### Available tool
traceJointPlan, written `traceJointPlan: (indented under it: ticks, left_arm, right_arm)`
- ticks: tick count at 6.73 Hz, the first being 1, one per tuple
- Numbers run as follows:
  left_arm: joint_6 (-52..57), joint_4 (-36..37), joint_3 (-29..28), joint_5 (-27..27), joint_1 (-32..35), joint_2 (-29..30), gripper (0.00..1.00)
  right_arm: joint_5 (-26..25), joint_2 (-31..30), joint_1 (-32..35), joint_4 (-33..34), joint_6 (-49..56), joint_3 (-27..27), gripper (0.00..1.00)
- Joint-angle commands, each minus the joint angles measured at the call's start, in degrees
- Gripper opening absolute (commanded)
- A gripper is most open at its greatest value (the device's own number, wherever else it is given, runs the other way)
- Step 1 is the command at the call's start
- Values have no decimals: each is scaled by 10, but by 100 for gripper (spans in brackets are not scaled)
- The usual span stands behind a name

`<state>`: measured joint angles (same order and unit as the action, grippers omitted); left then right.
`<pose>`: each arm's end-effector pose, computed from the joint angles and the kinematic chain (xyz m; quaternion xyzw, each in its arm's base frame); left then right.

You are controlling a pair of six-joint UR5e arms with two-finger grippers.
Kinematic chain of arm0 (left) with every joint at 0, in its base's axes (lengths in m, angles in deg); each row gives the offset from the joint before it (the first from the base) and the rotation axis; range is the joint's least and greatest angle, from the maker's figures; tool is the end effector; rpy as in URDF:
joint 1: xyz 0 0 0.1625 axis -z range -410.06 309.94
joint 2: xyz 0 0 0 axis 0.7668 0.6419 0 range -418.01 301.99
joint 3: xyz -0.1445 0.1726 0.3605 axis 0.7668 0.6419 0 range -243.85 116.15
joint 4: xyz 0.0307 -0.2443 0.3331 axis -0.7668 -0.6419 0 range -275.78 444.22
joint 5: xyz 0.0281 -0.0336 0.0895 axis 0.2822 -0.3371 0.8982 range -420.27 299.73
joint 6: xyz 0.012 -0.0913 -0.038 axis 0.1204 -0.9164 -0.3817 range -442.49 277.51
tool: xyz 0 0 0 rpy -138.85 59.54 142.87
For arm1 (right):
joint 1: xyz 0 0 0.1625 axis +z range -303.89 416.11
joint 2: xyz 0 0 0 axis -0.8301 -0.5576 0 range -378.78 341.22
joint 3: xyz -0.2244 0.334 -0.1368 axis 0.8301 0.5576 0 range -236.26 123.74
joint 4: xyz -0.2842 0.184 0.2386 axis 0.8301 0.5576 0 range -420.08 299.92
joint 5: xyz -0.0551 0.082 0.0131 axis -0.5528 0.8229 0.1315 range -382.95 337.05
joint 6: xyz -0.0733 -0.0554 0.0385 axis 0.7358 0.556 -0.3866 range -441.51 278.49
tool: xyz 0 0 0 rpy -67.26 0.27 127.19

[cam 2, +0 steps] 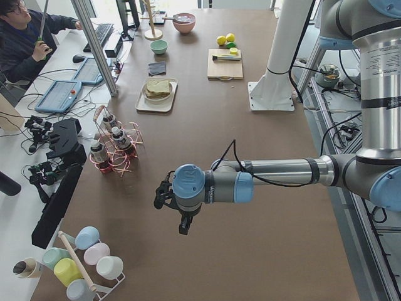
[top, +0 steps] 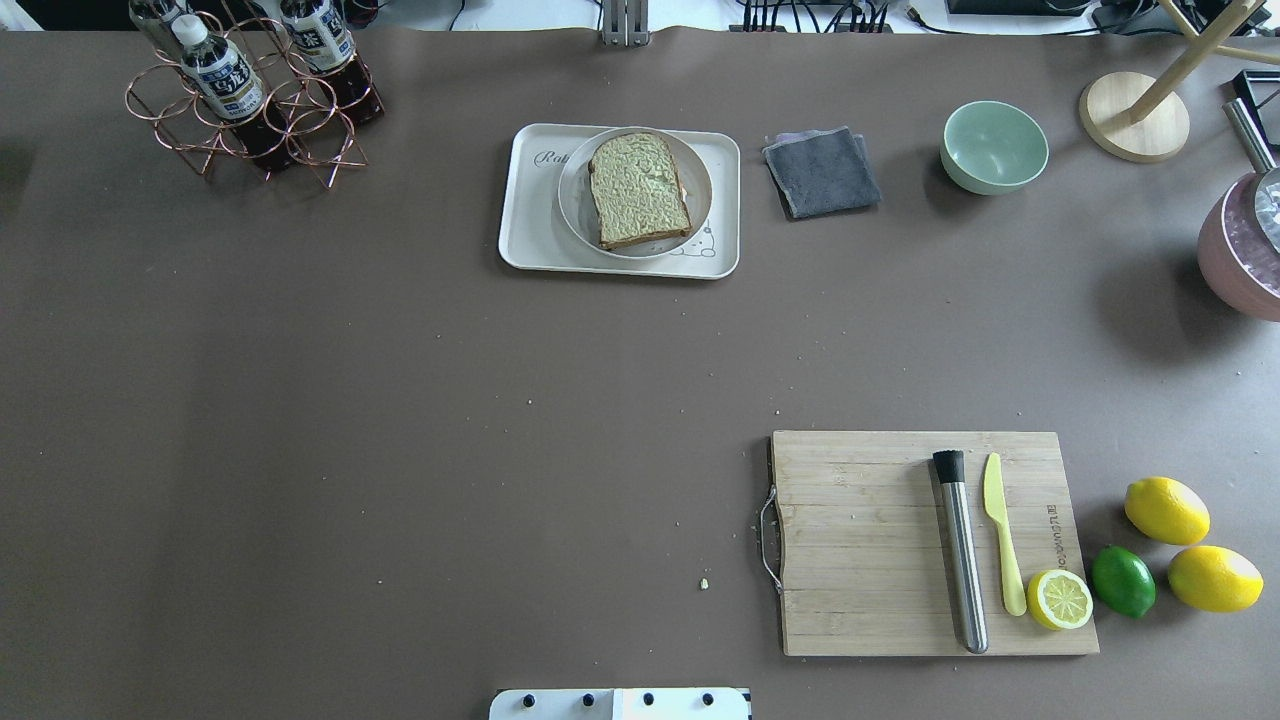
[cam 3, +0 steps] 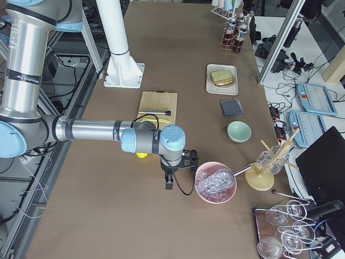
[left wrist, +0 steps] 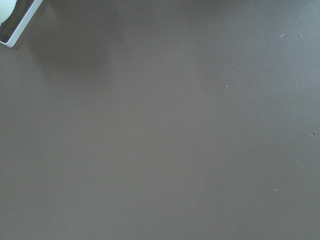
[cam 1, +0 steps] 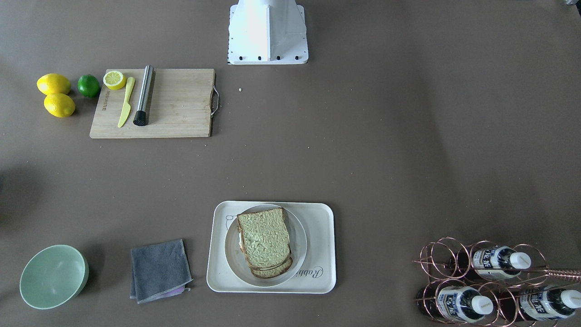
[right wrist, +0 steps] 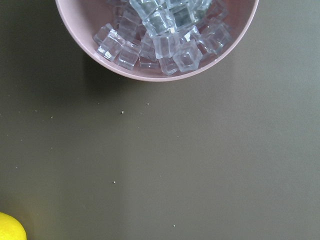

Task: Make sandwich and place on tray

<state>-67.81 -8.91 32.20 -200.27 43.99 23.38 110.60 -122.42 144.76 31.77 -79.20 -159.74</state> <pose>-0.0872 -0.4234 0.6633 0.0733 0.4163 0.0860 0.9022 0.0556 -0.3904 0.6522 -0.0131 -0.3711 -0.0232 0.9282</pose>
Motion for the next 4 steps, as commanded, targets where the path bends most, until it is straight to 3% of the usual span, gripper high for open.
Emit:
traceJointPlan:
  ticks: [1, 4]
  left_arm:
    - [0, 0, 0, 0, 0, 0, 98]
    - [1, 0, 0, 0, -1, 0, 98]
  right_arm:
    - [11, -2, 0, 0, 1, 3, 100]
    - [12, -3, 0, 0, 1, 6, 100]
